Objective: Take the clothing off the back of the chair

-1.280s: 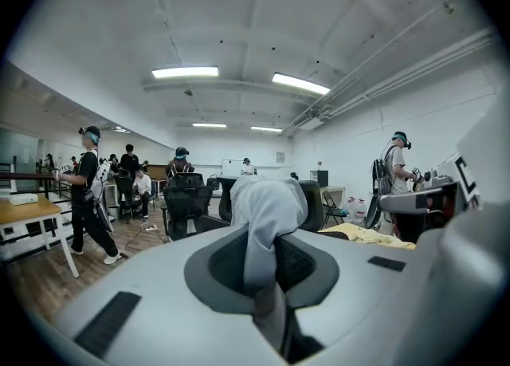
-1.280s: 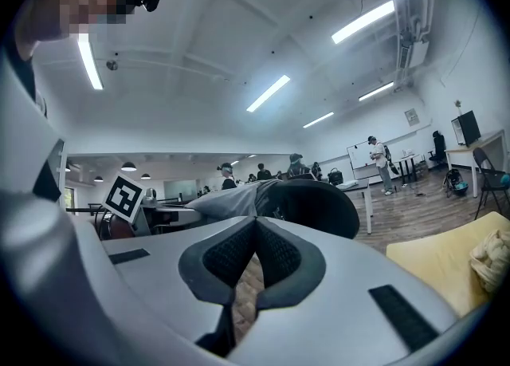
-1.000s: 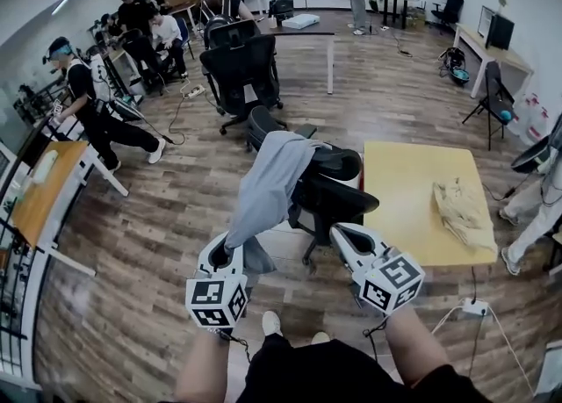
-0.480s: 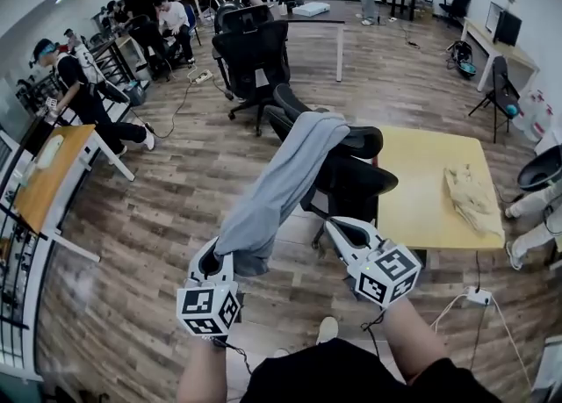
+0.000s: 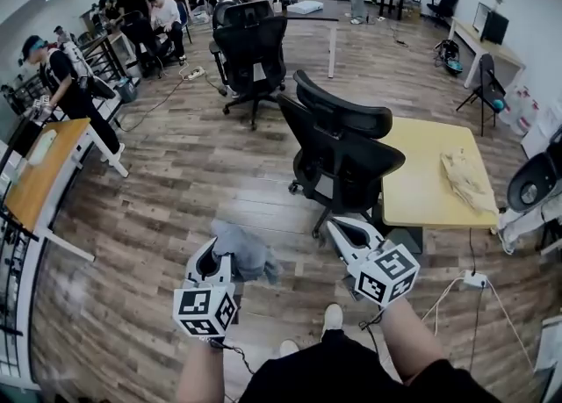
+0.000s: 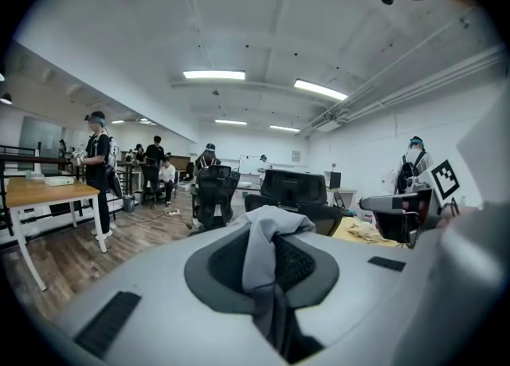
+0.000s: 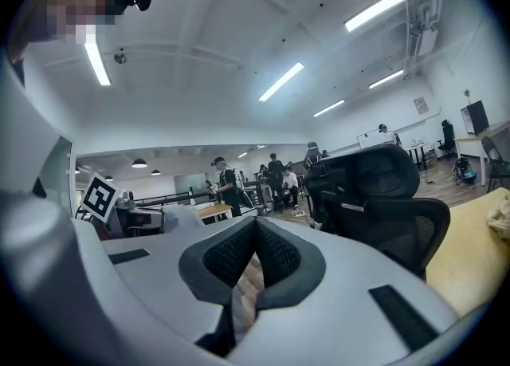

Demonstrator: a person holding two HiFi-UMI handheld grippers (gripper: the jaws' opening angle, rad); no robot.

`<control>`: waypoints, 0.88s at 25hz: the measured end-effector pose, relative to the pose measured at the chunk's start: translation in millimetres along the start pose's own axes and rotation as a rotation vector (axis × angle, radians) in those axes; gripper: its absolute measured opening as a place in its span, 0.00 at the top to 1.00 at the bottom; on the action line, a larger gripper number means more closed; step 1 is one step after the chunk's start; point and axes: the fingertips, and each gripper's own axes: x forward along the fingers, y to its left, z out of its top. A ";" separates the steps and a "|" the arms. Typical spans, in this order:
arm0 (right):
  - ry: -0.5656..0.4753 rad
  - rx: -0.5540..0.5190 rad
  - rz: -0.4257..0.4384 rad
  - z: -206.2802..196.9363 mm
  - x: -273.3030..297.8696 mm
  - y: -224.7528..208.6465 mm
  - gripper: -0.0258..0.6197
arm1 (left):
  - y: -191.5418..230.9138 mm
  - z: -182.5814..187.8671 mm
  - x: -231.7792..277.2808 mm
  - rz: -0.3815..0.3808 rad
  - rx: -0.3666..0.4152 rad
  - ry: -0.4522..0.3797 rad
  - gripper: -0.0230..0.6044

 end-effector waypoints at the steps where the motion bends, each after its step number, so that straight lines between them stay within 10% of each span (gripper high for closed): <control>1: 0.002 -0.003 -0.006 -3.3 -1.9 7.1 0.94 | 2.5 -3.9 -5.9 -0.009 -0.003 0.002 0.89; 22: -0.015 -0.010 -0.259 -31.2 -96.8 61.8 0.94 | -60.7 -27.5 -52.1 -0.317 0.024 -0.003 0.89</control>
